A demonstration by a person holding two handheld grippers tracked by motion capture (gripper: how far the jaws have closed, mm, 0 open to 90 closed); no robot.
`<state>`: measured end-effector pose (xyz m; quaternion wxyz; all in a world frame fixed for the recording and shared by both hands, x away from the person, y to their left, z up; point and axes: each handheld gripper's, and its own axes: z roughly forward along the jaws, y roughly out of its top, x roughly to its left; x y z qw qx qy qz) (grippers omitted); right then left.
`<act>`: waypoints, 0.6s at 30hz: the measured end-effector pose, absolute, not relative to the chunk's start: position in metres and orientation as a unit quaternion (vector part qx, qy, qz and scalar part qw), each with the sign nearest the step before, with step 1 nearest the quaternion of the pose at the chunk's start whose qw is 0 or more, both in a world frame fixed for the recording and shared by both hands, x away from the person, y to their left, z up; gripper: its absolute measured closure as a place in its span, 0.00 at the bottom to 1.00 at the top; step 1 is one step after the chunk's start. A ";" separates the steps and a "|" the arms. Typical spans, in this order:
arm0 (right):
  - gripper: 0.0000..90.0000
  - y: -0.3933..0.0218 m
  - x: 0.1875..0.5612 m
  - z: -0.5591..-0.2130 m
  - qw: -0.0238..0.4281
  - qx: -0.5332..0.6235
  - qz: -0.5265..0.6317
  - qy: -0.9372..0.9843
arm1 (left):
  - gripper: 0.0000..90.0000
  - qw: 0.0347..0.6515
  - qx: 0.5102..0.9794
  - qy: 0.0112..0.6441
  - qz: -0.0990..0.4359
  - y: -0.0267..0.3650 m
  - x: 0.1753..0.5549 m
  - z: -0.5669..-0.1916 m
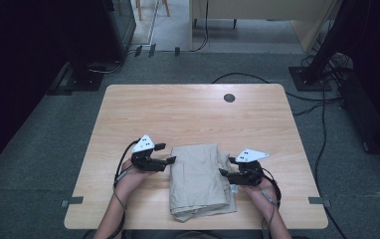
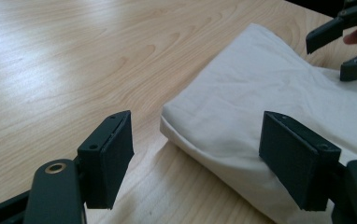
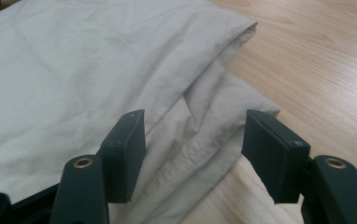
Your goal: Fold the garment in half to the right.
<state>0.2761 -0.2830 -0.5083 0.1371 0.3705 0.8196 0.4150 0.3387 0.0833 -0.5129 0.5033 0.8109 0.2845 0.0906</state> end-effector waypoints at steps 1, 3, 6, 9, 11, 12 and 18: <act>0.40 -0.285 0.277 -0.509 0.138 0.366 0.418 0.820 | 0.29 0.501 0.812 0.284 0.094 0.085 0.336 -0.513; 0.38 -0.286 0.276 -0.511 0.145 0.360 0.417 0.822 | 0.29 0.498 0.813 0.287 0.095 0.087 0.334 -0.513; 0.37 -0.288 0.277 -0.512 0.150 0.356 0.417 0.823 | 0.29 0.495 0.814 0.289 0.096 0.089 0.332 -0.515; 0.34 -0.292 0.278 -0.514 0.154 0.355 0.416 0.823 | 0.29 0.490 0.816 0.291 0.100 0.093 0.328 -0.515; 0.34 -0.295 0.278 -0.515 0.157 0.357 0.414 0.823 | 0.29 0.478 0.821 0.289 0.114 0.097 0.326 -0.516; 0.34 -0.298 0.279 -0.515 0.157 0.359 0.414 0.822 | 0.29 0.473 0.825 0.287 0.118 0.098 0.325 -0.516; 0.34 -0.306 0.280 -0.519 0.161 0.369 0.409 0.819 | 0.29 0.459 0.832 0.288 0.120 0.102 0.324 -0.521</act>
